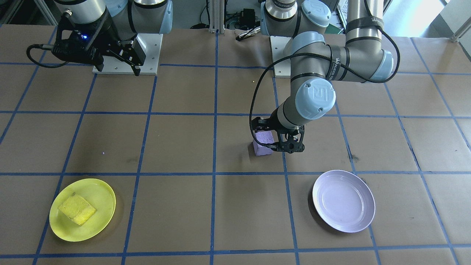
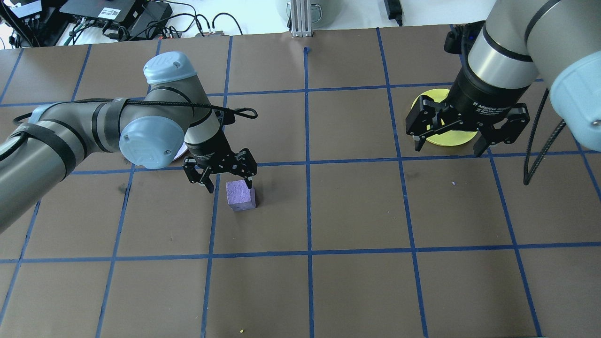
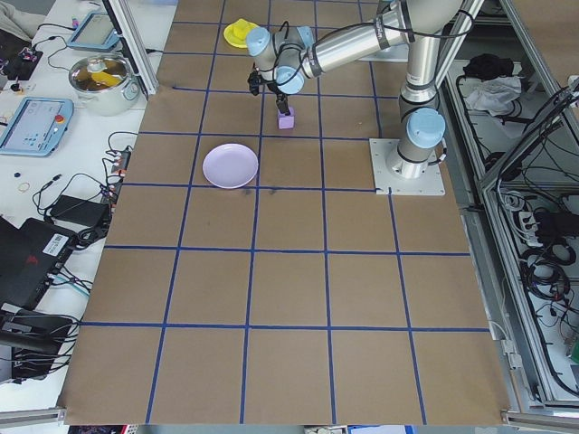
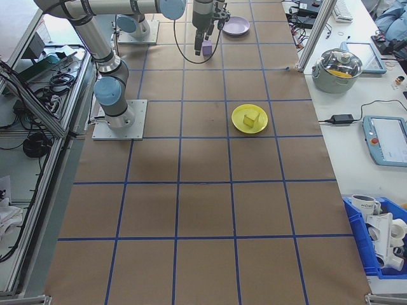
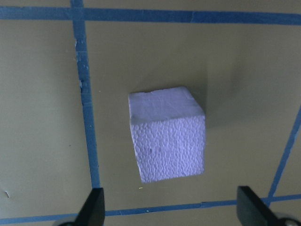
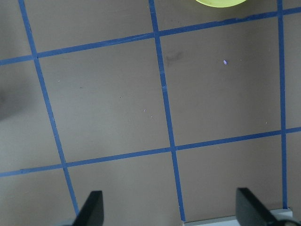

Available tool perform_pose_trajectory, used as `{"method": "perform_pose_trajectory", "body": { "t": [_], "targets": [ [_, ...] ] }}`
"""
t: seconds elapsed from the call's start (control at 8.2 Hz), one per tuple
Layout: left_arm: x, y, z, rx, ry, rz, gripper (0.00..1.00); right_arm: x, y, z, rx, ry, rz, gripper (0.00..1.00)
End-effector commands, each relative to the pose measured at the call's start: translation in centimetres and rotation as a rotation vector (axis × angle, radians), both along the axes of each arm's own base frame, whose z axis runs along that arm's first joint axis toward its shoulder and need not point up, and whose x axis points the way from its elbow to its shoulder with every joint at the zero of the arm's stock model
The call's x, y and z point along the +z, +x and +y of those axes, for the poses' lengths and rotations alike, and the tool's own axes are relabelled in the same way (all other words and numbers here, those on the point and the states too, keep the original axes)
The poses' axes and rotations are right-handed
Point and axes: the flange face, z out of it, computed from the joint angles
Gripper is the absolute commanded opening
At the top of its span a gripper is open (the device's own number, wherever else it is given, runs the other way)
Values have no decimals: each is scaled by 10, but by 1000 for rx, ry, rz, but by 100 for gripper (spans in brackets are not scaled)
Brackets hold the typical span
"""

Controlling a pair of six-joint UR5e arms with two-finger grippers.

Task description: Sort blocks by color into plates

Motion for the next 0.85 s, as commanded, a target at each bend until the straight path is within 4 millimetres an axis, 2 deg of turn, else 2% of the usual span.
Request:
{"method": "perform_pose_trajectory", "body": {
  "t": [0.0,0.24,0.37,0.61,0.73],
  "targets": [
    [-42,-1,-13,-4,29,-3,100,4,-1,1,-36,-14,0,100],
    [-55,-1,-15,0,52,-6,100,2,-1,3,-39,-8,2,100],
    [-59,-2,-15,-7,59,-4,86,2,-1,2,-36,-8,2,100],
    [-63,-2,-16,-5,65,-3,0,3,-1,3,-31,-13,1,100],
    [-57,-3,-17,2,56,3,0,4,0,4,-30,-15,1,100]
  ]
}}
